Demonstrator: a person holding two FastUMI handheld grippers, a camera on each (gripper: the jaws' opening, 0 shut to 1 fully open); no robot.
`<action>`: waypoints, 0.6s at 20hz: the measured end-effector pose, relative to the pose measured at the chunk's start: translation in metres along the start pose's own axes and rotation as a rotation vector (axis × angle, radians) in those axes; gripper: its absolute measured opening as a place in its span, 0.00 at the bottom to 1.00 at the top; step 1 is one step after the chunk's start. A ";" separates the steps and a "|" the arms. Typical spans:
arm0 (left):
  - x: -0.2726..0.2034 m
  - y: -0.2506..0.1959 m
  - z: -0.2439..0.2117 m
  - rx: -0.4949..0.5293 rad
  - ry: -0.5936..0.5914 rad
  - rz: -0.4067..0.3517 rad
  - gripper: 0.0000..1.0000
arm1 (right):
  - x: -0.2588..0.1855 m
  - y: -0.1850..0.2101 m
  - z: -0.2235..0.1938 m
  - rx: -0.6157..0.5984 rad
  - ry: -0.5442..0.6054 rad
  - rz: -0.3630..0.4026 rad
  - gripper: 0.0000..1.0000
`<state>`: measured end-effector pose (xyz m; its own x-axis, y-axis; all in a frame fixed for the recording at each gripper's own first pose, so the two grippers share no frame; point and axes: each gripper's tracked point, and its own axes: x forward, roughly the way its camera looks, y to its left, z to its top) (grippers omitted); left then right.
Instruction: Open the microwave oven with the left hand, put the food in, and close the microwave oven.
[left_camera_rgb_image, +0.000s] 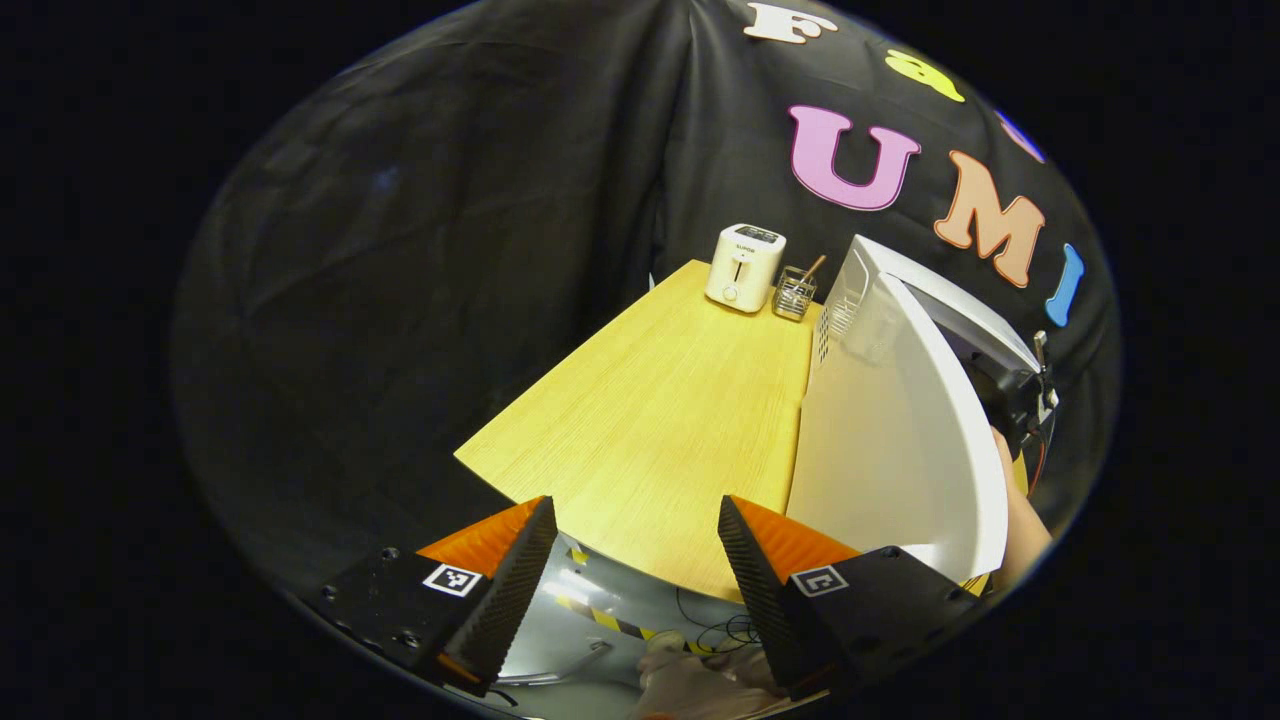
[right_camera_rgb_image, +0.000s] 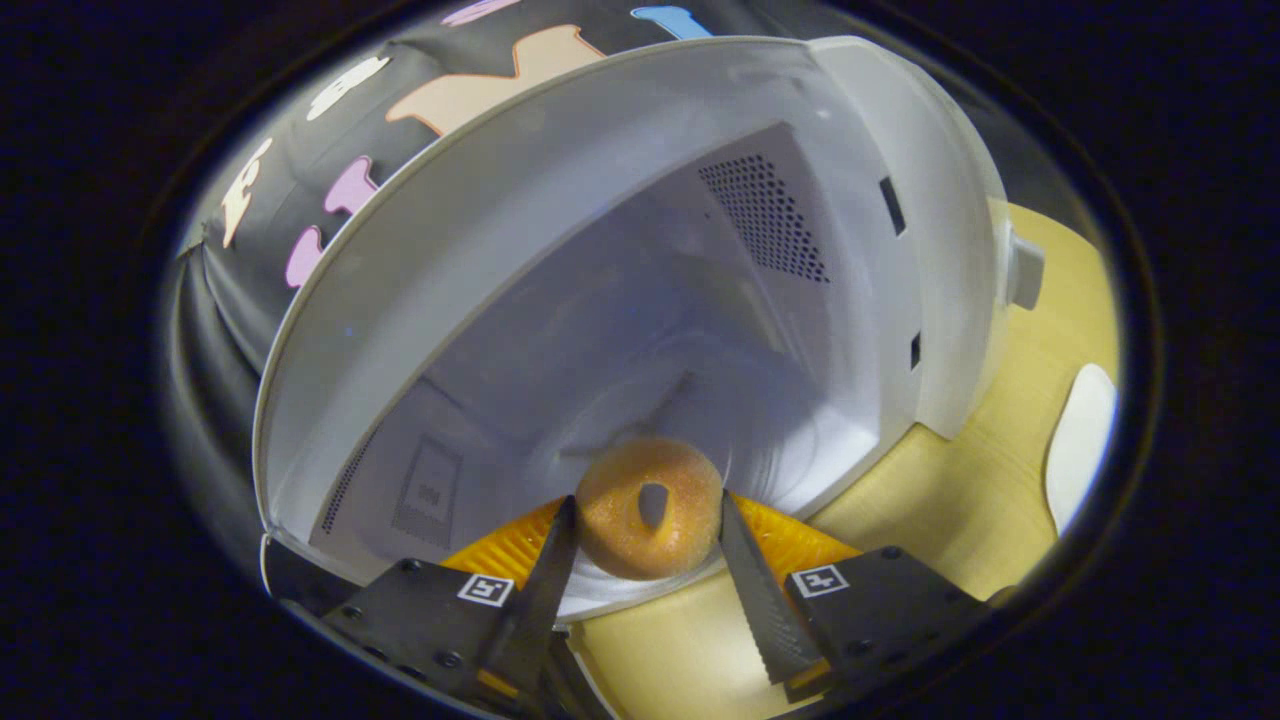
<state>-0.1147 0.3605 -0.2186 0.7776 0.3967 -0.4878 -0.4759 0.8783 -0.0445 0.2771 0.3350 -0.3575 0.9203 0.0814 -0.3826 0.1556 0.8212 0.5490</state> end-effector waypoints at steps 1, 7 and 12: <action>0.000 0.000 0.000 0.000 0.001 0.003 0.96 | 0.003 0.001 0.001 0.007 -0.004 -0.001 0.85; -0.001 0.001 -0.002 -0.006 0.013 0.010 0.96 | 0.011 0.001 -0.007 0.015 0.013 -0.010 0.75; 0.000 0.000 -0.002 -0.018 0.019 0.009 0.96 | -0.004 -0.001 -0.004 -0.041 0.007 0.009 0.91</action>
<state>-0.1161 0.3602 -0.2203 0.7657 0.3989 -0.5046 -0.4902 0.8698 -0.0562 0.2717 0.3360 -0.3592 0.9190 0.0928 -0.3832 0.1324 0.8429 0.5216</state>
